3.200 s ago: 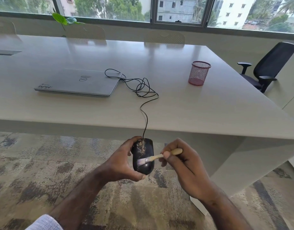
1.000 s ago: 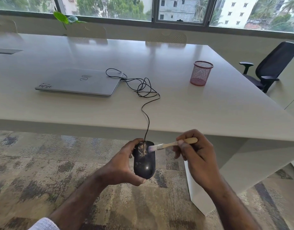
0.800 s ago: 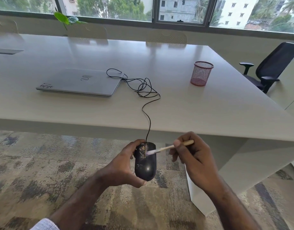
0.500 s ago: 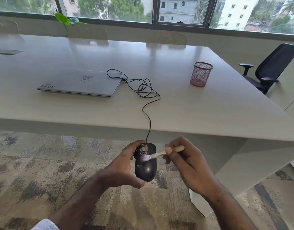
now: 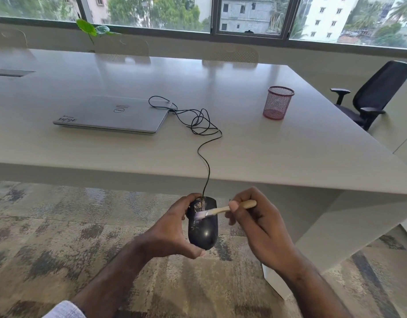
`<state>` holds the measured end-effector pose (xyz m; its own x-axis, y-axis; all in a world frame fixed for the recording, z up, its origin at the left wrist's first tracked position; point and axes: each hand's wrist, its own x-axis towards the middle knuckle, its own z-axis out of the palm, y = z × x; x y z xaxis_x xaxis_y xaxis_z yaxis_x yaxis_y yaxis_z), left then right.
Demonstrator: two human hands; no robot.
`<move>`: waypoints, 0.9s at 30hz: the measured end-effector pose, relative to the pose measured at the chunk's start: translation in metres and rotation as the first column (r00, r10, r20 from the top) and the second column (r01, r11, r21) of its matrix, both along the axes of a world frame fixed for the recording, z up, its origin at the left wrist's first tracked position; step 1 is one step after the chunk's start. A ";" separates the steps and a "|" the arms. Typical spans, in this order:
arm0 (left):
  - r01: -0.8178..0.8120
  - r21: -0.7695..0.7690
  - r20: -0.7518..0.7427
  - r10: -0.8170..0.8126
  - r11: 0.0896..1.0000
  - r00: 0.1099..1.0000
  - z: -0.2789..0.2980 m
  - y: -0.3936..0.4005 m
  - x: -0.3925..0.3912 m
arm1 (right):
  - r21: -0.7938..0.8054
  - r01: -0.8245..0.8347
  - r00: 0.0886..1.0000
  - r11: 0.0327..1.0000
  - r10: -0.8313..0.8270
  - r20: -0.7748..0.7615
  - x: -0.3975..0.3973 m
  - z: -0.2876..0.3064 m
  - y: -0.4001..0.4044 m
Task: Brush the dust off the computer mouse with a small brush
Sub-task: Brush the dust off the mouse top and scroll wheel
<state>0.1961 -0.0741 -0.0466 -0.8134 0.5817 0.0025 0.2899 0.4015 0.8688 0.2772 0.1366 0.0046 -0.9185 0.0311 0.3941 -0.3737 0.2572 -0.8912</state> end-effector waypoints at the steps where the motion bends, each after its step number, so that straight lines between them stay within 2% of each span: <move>1: 0.001 -0.001 -0.004 -0.001 1.000 1.000 0.000 0.000 0.000 | -0.019 0.021 1.000 1.000 -0.022 -0.011 -0.001 0.001 0.001; 3: 0.006 -0.004 -0.007 -0.006 1.000 1.000 0.000 0.000 0.000 | 0.004 0.059 0.997 0.998 -0.059 -0.048 -0.002 0.002 0.003; 5: 0.009 -0.001 -0.008 -0.009 1.000 1.000 -0.001 0.001 0.000 | 0.094 0.076 0.995 0.993 -0.070 -0.067 -0.002 0.000 0.002; 9: 0.011 0.016 -0.020 -0.010 1.000 1.000 0.000 0.005 0.000 | 0.267 0.006 0.997 0.964 0.015 -0.079 0.001 -0.007 -0.007; 12: 0.016 0.037 -0.008 -0.015 0.999 1.000 0.001 0.005 0.000 | 0.267 -0.034 0.996 0.963 0.054 -0.067 0.002 -0.009 -0.011; 17: 0.013 0.019 0.006 -0.013 1.000 1.000 -0.001 0.005 -0.001 | 0.249 0.074 0.994 0.966 -0.052 -0.093 -0.005 -0.008 -0.004; 21: 0.018 0.040 -0.016 -0.018 0.999 1.000 -0.001 0.006 -0.003 | 0.319 0.048 0.996 0.947 -0.020 -0.089 -0.005 -0.009 -0.006; 24: 0.019 0.045 -0.008 -0.018 0.999 1.000 0.000 0.007 -0.003 | 0.258 -0.010 0.997 0.966 0.030 -0.075 -0.004 -0.009 -0.008; 27: 0.012 0.037 0.000 -0.012 0.999 1.000 -0.001 0.008 -0.004 | 0.207 0.025 0.996 0.978 -0.006 -0.091 -0.006 -0.009 -0.006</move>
